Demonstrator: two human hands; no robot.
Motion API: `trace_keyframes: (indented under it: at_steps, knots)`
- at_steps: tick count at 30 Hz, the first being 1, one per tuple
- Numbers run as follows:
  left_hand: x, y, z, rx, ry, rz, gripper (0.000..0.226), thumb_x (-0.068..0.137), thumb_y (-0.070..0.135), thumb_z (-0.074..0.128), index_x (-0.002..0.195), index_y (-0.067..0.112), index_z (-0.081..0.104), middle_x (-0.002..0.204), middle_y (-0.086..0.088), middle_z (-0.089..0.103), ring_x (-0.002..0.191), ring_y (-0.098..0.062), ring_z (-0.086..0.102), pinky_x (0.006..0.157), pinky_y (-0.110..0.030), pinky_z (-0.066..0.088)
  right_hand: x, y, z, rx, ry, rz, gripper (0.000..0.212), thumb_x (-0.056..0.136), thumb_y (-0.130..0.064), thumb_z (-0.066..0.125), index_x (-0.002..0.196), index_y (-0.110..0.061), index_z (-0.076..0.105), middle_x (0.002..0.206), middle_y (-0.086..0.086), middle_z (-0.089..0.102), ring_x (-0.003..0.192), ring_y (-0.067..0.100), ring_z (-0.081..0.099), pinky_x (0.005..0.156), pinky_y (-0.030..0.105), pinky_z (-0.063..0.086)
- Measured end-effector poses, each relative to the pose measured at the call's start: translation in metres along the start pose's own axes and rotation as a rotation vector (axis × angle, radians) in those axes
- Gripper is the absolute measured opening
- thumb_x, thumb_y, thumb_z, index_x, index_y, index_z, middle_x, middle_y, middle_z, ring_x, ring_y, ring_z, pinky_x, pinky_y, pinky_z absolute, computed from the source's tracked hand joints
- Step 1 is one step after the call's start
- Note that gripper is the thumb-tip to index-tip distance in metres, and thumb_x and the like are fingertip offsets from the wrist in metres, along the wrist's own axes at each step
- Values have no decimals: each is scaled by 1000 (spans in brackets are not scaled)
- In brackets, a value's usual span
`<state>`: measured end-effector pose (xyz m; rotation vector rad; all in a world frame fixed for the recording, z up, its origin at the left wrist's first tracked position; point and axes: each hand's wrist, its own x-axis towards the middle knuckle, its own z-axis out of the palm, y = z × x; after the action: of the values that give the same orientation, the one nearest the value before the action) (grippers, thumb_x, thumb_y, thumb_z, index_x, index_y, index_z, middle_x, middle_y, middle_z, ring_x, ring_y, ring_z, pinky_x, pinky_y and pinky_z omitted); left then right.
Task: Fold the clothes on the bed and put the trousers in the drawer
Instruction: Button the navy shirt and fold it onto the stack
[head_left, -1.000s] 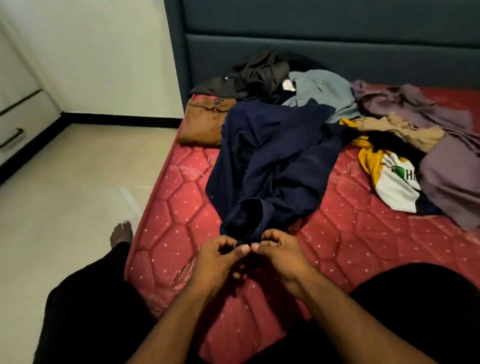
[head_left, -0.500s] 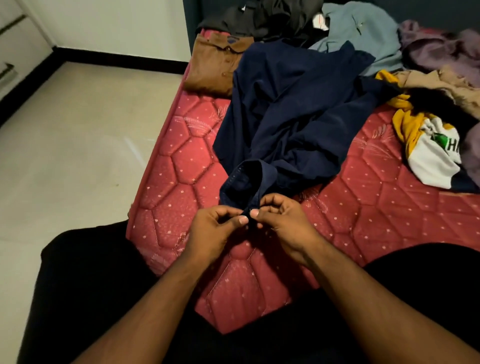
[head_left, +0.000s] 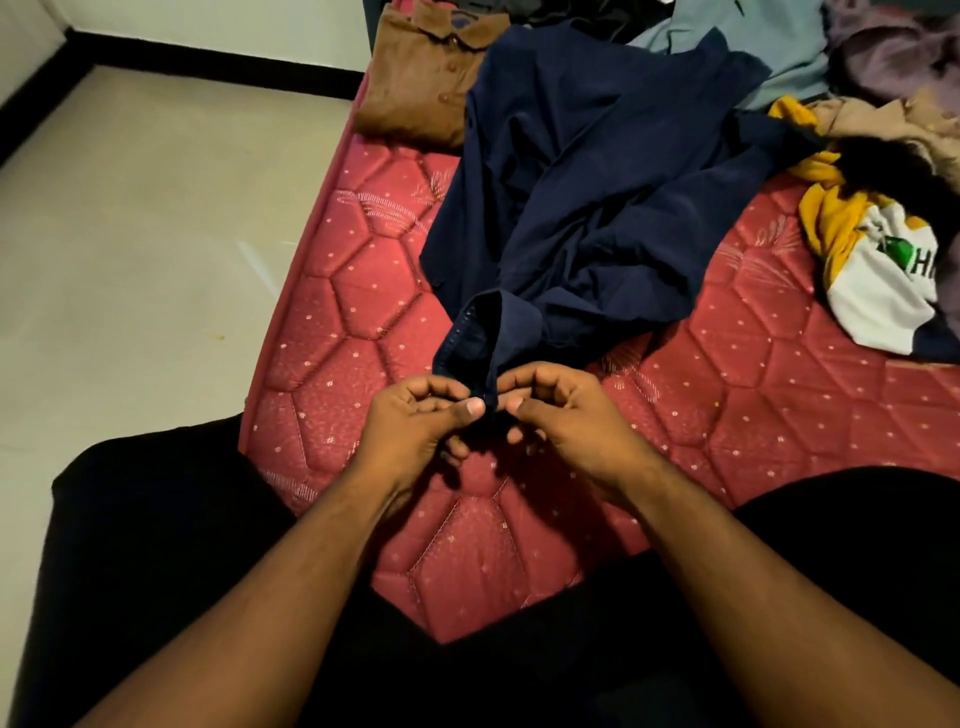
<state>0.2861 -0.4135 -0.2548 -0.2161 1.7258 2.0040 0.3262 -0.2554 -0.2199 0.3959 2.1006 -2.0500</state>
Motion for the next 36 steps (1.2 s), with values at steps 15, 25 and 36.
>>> trace_keyframes:
  at_steps: [15, 25, 36]
  knots:
    - [3, -7, 6, -109, -57, -161, 2, 87, 0, 65, 88, -1, 66, 72, -17, 70, 55, -21, 69, 51, -28, 58, 13, 19, -3, -29, 98, 92, 8, 80, 4, 72, 76, 7, 65, 58, 13, 60, 49, 18, 58, 44, 25, 53]
    - [-9, -15, 29, 8, 65, -67, 16, 93, 18, 65, 84, 5, 70, 74, -12, 68, 62, -22, 62, 51, -29, 55, 12, 39, 8, -623, 292, -152, 14, 83, -13, 66, 69, -15, 64, 67, -4, 63, 59, 8, 53, 58, 25, 42]
    - [-6, 18, 25, -220, -122, -173, 23, 103, 15, 41, 82, 18, 51, 63, 2, 61, 45, -6, 54, 37, -17, 32, 7, 17, 5, 273, 118, -68, 16, 92, -1, 57, 83, -13, 53, 59, -3, 49, 43, 9, 43, 38, 19, 34]
